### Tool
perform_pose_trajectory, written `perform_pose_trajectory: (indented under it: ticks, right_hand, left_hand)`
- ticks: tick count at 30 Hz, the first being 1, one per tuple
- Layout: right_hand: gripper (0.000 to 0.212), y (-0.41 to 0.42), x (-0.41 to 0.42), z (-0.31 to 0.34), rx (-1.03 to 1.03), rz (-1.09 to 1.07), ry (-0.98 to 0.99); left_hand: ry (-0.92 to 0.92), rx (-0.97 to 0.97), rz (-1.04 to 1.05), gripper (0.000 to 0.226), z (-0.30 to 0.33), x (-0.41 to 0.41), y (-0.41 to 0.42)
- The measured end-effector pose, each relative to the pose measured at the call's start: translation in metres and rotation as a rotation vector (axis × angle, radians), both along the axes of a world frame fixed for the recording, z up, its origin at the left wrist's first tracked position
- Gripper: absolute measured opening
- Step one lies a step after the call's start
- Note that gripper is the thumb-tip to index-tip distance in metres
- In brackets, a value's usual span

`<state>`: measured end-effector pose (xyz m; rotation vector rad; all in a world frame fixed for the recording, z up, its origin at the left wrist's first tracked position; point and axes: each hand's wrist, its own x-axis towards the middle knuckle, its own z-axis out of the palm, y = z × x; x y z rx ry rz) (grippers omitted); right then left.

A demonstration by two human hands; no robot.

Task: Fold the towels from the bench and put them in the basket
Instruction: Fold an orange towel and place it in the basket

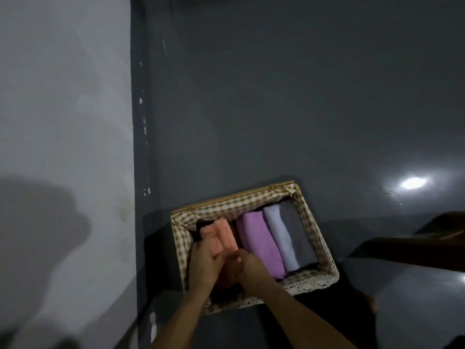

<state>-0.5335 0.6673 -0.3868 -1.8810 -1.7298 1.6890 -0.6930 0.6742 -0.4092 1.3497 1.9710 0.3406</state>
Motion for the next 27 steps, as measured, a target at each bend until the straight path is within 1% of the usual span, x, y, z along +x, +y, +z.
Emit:
perform_pose_trajectory:
  ticks: [3,7,9,13,15,18,23,25,27]
  right_hand:
    - [0.033,0.002,0.006,-0.004,-0.045,-0.001,-0.004]
    - [0.033,-0.001,0.017,0.008,0.017,0.063,-0.014]
    - [0.034,-0.001,0.024,0.021,0.103,0.109,-0.028]
    - [0.036,0.009,0.046,0.061,0.176,0.06,-0.087]
    - [0.036,0.013,0.063,0.087,0.216,0.054,-0.107]
    - [0.035,0.013,0.096,0.125,0.313,-0.004,-0.14]
    - [0.026,-0.002,0.166,0.209,0.463,-0.118,-0.269]
    - [0.021,-0.018,0.199,0.245,0.535,-0.146,-0.341]
    - [0.02,-0.038,0.235,0.281,0.616,-0.155,-0.43]
  left_hand:
    - [0.02,-0.058,-0.024,0.065,-0.005,0.009,0.0]
    - [0.05,-0.095,-0.049,0.066,0.0,0.012,0.005]
    - [0.08,-0.079,-0.067,0.066,0.006,0.011,0.006]
    - [0.133,0.035,-0.106,0.062,0.029,0.012,0.013]
    - [0.059,0.101,-0.124,0.056,0.054,0.024,0.022]
    - [-0.124,0.195,-0.159,0.039,0.104,0.054,0.037]
    - [-0.388,0.334,-0.258,0.009,0.201,0.132,0.051]
    - [-0.474,0.392,-0.305,0.008,0.241,0.172,0.047]
    - [-0.577,0.406,-0.355,0.015,0.281,0.218,0.036]
